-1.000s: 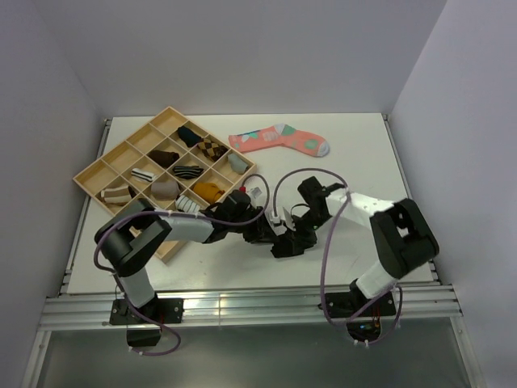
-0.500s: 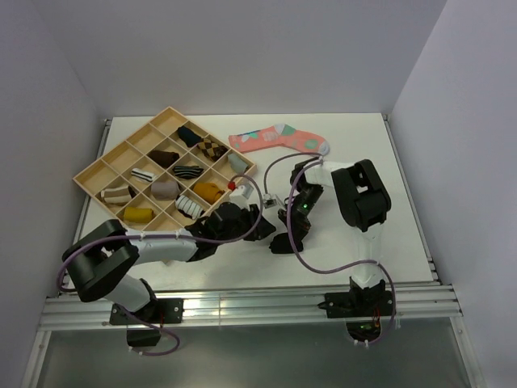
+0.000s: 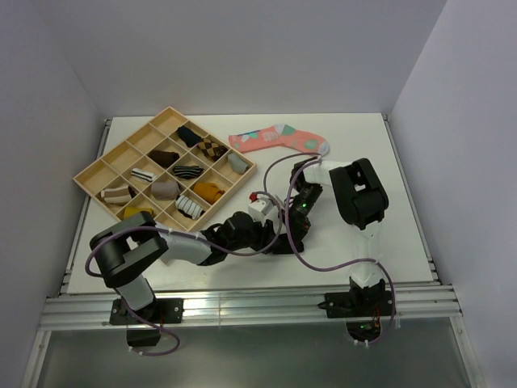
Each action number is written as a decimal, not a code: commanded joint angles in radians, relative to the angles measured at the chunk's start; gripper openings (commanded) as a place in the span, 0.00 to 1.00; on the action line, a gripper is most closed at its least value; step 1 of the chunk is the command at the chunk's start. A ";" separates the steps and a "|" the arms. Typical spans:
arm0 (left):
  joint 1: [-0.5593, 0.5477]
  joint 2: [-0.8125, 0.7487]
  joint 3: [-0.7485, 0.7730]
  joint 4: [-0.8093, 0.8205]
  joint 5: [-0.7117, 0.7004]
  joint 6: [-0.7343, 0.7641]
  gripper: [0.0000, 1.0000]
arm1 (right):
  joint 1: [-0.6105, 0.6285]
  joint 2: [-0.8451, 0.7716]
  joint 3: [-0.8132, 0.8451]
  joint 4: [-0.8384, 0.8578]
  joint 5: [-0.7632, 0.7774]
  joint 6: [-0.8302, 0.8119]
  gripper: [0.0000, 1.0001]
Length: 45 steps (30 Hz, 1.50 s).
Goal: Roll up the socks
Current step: Roll the sock at the center of the board.
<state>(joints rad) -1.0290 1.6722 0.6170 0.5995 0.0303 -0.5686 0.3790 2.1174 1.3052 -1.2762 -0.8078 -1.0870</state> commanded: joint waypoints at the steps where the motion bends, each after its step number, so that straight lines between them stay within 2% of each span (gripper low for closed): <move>1: -0.009 0.018 0.041 0.092 0.052 0.058 0.44 | -0.006 0.026 0.005 0.061 0.090 0.007 0.11; 11: -0.009 0.060 0.073 0.092 0.132 0.070 0.47 | -0.006 0.027 -0.006 0.072 0.101 0.030 0.11; 18: -0.008 0.113 0.092 0.059 0.134 0.053 0.44 | -0.005 0.010 -0.014 0.095 0.101 0.056 0.12; 21: -0.009 0.135 0.109 0.017 0.117 0.044 0.28 | -0.005 -0.020 -0.027 0.124 0.099 0.071 0.15; 22: -0.009 0.139 0.115 0.010 0.120 0.038 0.17 | -0.005 -0.036 -0.044 0.152 0.099 0.079 0.20; 25: -0.009 0.161 0.130 -0.039 0.121 0.026 0.00 | -0.003 -0.117 -0.101 0.246 0.105 0.117 0.30; 30: -0.009 0.156 0.119 -0.087 0.089 -0.013 0.00 | -0.003 -0.285 -0.181 0.365 0.137 0.199 0.46; 34: -0.008 0.147 0.107 -0.116 0.085 -0.031 0.00 | -0.014 -0.370 -0.231 0.422 0.140 0.237 0.52; 38: -0.006 0.144 0.098 -0.124 0.080 -0.042 0.00 | -0.034 -0.427 -0.264 0.457 0.139 0.277 0.54; 45: 0.003 0.173 0.112 -0.152 0.105 -0.062 0.00 | -0.149 -0.494 -0.267 0.407 0.059 0.225 0.55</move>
<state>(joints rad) -1.0298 1.8091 0.7372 0.5922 0.1280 -0.6231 0.2760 1.6855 1.0412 -0.8783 -0.6994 -0.8314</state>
